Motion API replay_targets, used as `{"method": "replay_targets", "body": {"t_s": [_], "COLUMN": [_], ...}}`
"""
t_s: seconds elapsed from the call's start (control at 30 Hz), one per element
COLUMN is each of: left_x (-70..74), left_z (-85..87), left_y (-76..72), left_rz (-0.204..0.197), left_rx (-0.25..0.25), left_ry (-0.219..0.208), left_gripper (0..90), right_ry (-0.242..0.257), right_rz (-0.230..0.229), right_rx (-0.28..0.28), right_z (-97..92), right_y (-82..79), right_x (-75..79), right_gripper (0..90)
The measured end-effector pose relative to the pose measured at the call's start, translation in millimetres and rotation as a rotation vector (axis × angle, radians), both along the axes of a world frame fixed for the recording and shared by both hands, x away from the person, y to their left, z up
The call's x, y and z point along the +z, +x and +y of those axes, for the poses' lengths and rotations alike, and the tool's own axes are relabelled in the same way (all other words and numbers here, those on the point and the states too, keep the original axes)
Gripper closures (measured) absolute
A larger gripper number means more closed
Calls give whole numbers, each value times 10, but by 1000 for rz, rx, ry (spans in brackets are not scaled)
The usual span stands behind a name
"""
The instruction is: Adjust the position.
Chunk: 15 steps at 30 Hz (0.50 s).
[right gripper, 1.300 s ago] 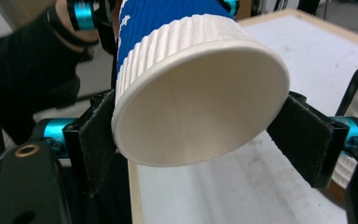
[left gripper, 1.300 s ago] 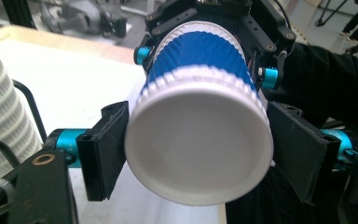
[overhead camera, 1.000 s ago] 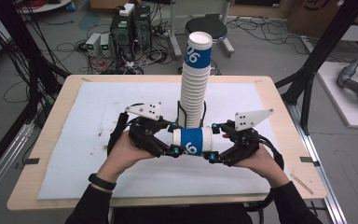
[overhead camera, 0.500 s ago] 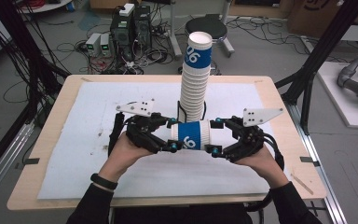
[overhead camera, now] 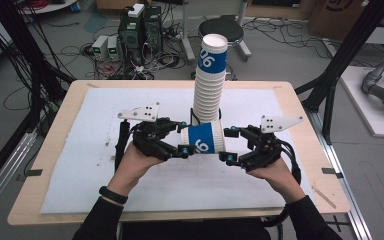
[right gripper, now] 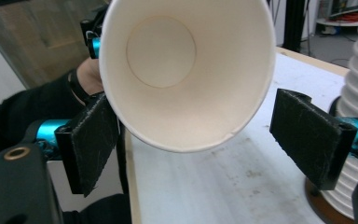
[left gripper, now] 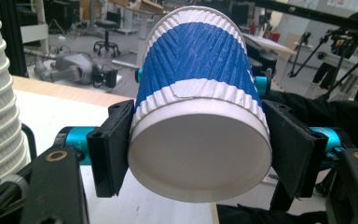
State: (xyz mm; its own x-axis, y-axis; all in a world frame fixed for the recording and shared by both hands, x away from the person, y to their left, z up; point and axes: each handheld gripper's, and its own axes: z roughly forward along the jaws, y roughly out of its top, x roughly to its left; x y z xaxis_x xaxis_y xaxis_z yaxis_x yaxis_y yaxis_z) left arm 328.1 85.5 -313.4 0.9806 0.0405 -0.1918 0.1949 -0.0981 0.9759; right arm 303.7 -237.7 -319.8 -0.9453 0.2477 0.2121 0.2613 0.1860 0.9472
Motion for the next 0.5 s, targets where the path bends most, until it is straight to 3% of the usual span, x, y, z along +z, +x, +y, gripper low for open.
{"method": "replay_targets", "body": {"t_s": [0.13, 0.27, 0.5], "left_x": [-30, -61, -94], "left_z": [-7, -40, -108], "left_y": [10, 14, 4], "left_rz": [18, 30, 38], "left_rx": [-3, -11, -28], "left_ry": [-48, -56, -52], "left_gripper": [295, 295, 295], "right_ry": [50, 103, 135], "right_rz": [31, 52, 77], "right_rx": [4, 16, 33], "right_z": [22, 31, 32], "right_y": [15, 18, 31], "right_x": [-33, -42, -48], "right_gripper": [159, 159, 159]}}
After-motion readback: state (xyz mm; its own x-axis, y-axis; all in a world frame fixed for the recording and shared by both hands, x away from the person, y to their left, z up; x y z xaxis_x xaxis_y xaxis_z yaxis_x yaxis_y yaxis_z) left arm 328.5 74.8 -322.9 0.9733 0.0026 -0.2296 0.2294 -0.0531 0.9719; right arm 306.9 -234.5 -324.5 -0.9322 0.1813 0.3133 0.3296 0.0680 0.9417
